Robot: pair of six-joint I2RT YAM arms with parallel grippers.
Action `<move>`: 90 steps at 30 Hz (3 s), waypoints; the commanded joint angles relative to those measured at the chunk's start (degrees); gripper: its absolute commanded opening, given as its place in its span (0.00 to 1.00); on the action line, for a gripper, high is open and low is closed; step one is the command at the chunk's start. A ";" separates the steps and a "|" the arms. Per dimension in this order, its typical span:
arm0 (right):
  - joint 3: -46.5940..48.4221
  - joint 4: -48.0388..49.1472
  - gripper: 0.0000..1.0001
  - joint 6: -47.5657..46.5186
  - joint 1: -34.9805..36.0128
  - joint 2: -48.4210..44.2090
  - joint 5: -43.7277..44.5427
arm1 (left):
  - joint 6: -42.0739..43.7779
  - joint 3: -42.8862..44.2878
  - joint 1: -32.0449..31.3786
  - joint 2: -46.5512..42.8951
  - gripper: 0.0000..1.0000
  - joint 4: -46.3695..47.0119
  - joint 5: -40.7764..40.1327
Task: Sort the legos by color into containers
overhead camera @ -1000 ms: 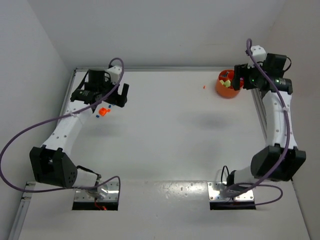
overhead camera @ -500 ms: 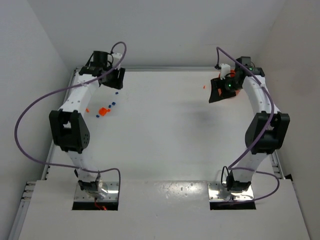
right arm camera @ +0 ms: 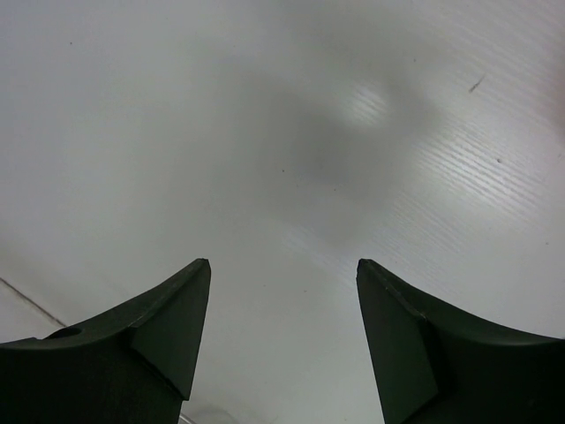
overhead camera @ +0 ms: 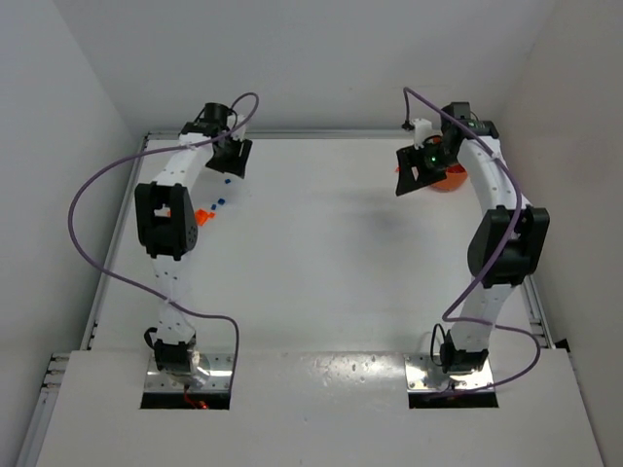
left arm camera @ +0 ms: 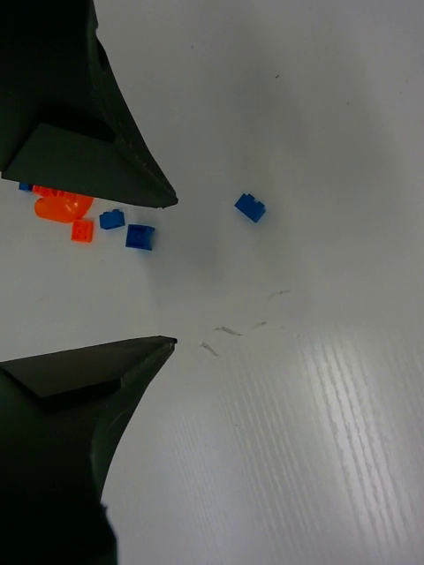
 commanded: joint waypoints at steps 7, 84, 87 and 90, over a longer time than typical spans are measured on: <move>3.19 -1.88 0.68 -1.56 1.61 4.13 -0.74 | 6.42 9.16 5.04 5.37 0.71 -0.49 2.38; 0.81 -0.82 0.65 -2.61 9.79 5.71 6.73 | 27.18 9.16 2.41 16.63 0.29 -6.12 14.87; 0.81 -0.82 0.65 -2.61 9.79 5.71 6.21 | 27.18 8.63 2.41 16.63 0.31 -6.12 14.87; 0.81 -1.35 0.65 -2.61 9.79 5.71 6.21 | 24.47 8.63 2.41 16.63 0.41 -4.90 14.08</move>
